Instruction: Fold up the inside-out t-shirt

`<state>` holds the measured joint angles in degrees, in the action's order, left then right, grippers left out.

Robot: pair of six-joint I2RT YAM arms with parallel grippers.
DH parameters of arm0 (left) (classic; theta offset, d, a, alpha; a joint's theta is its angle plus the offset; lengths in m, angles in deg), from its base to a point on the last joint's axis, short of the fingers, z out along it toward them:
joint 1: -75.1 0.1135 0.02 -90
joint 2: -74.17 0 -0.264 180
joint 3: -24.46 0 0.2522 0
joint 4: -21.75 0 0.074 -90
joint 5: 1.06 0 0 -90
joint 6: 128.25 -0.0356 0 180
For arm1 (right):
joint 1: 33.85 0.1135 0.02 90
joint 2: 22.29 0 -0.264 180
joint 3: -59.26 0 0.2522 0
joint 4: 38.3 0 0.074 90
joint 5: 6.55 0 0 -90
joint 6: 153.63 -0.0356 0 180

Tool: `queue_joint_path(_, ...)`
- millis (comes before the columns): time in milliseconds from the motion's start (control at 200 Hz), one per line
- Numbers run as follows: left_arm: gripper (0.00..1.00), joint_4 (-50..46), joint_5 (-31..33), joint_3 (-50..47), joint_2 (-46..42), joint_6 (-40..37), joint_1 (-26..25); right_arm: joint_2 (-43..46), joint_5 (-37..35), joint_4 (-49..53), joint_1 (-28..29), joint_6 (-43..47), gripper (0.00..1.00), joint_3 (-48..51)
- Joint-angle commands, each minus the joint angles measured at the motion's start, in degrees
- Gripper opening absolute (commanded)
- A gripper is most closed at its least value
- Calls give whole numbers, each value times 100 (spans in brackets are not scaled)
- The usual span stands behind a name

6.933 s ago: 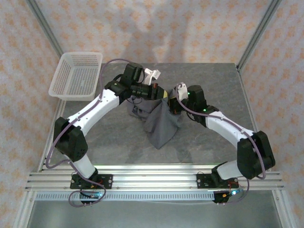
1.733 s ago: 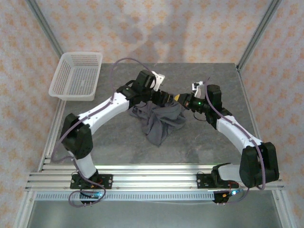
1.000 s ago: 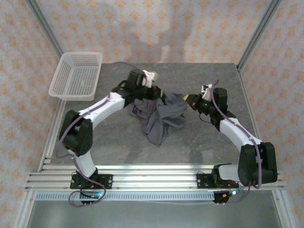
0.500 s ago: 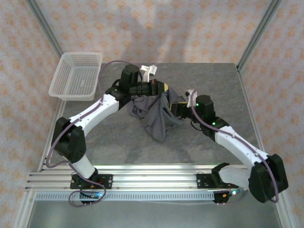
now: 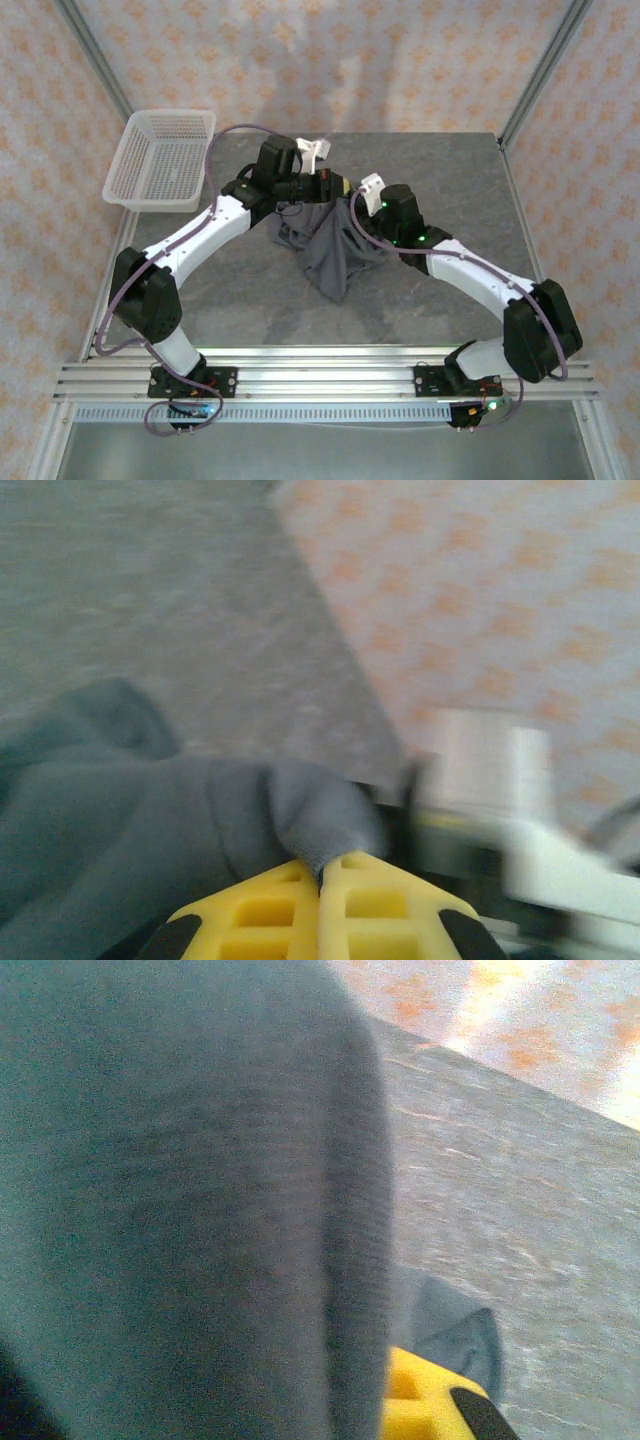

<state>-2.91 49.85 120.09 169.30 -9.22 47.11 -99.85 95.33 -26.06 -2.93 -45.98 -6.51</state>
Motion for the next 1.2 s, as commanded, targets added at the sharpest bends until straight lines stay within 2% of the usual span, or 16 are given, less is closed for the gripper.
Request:
queue_joint_path(0, 0, -1525, 2045, 67, 176, -1074, 293, 761, 2810, 809, -217, -664, 0, -407)
queue_joint_path(30, 0, -1451, 2203, -53, 331, -1232, 354, 852, 3589, 624, -323, -1175, 0, -424)
queue_joint_path(80, 0, -1239, 2063, -201, 600, -1335, 421, 899, 4559, -142, -455, -2254, 0, -329)
queue_joint_path(145, 0, -706, 1602, -423, 775, -1203, 409, 885, 5083, -1047, -521, -3330, 0, -195)
queue_joint_path(215, 0, 34, 1040, -742, 764, -794, 399, 901, 5077, -1558, -575, -3799, 0, -63)
queue_joint_path(230, 3, 152, 980, -785, 743, -725, 399, 903, 5042, -1641, -602, -3876, 0, -18)
queue_joint_path(330, 41, 497, 1016, -1153, 408, -562, 413, 852, 4796, -2487, -847, -4445, 0, 262)
queue_joint_path(400, 54, 450, 1213, -1415, 5, -607, 425, 761, 4648, -2833, -1056, -4735, 0, 387)
queue_joint_path(520, 67, 38, 1466, -1714, -800, -830, 512, 630, 4403, -2718, -1233, -4719, 0, 445)
queue_joint_path(645, 71, -498, 1440, -1676, -1446, -1214, 558, 486, 4288, -2587, -1299, -4631, 0, 456)
queue_joint_path(750, 71, -780, 618, -1354, -1506, -1587, 549, 367, 4325, -2489, -1306, -4595, 0, 382)
queue_joint_path(841, 65, -1003, -58, -907, -1240, -1767, 475, 293, 4357, -2370, -1300, -4583, 0, 303)
queue_joint_path(886, 61, -1028, -219, -717, -1094, -1812, 398, 276, 4382, -2300, -1299, -4557, 0, 270)
queue_joint_path(1071, 36, -644, -827, -290, -459, -1574, 228, 274, 4420, -2043, -1307, -4481, 0, 174)
queue_joint_path(1136, 30, -595, -906, -240, -278, -1540, 215, 271, 4418, -2003, -1300, -4474, 0, 149)
queue_joint_path(1196, 29, -506, -960, -250, -187, -1474, 206, 285, 4411, -1962, -1299, -4469, 0, 138)
